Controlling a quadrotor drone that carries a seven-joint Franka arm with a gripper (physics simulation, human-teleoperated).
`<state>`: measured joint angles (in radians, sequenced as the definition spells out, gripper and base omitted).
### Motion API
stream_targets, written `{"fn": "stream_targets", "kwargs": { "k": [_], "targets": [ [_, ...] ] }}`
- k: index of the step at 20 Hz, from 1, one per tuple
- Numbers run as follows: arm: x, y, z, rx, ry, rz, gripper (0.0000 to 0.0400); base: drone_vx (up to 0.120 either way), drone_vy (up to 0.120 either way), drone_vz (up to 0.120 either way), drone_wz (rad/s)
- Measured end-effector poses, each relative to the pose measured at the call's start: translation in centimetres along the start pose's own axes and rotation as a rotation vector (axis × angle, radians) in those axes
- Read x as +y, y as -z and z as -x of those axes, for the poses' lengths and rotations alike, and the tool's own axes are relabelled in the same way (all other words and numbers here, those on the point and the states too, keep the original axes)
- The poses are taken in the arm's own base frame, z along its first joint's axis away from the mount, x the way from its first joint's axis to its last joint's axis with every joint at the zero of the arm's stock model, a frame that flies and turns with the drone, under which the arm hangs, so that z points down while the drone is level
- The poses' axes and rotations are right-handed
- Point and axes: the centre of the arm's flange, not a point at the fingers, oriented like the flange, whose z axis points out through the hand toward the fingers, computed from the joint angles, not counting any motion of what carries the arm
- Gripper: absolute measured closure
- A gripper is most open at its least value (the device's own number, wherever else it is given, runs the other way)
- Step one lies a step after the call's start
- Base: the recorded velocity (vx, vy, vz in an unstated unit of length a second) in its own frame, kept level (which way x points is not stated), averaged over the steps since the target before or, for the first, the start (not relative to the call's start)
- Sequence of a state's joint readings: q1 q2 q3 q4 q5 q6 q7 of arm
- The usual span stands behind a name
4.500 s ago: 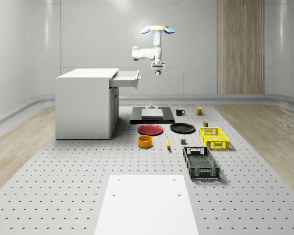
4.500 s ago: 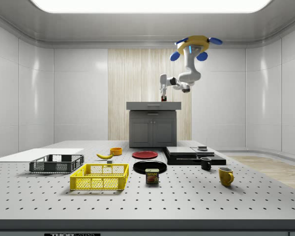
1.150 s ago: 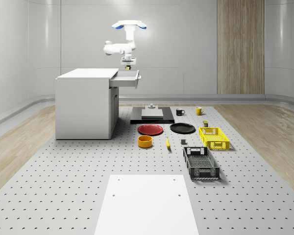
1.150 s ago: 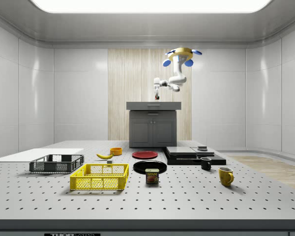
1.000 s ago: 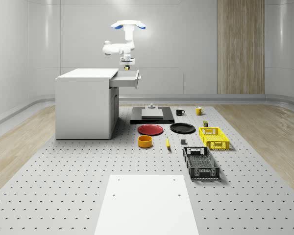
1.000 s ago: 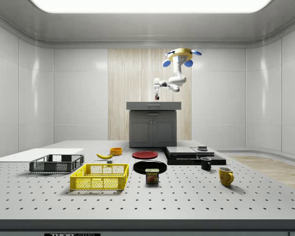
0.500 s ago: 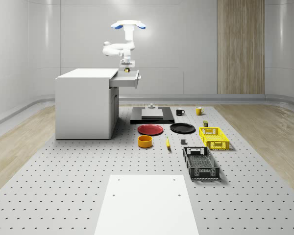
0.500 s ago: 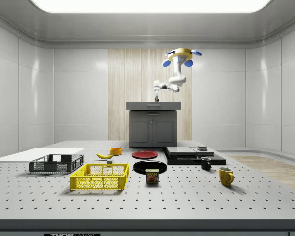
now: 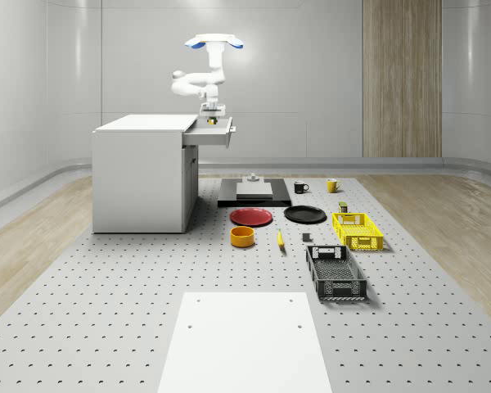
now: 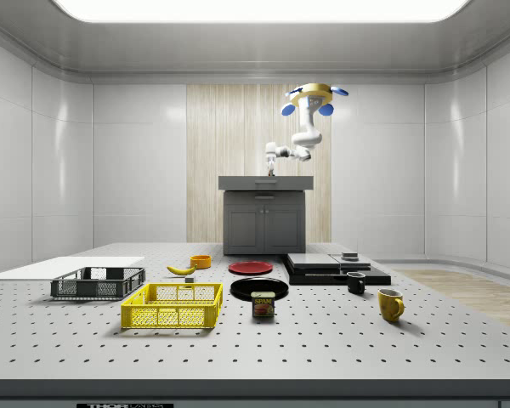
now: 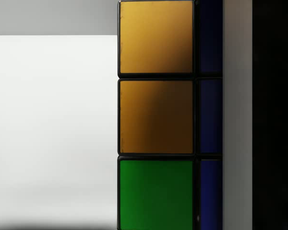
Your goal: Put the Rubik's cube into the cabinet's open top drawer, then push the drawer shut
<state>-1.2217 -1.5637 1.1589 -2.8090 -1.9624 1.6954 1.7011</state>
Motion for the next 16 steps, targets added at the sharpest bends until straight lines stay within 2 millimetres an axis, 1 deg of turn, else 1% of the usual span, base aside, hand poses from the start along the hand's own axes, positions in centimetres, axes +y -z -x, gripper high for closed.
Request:
{"fn": "stream_targets", "kwargs": {
  "k": [16],
  "targets": [
    [0.0,-5.2,0.0,0.000,0.000,0.000,0.0075,0.000,0.000,0.000,0.000]
  ]
}}
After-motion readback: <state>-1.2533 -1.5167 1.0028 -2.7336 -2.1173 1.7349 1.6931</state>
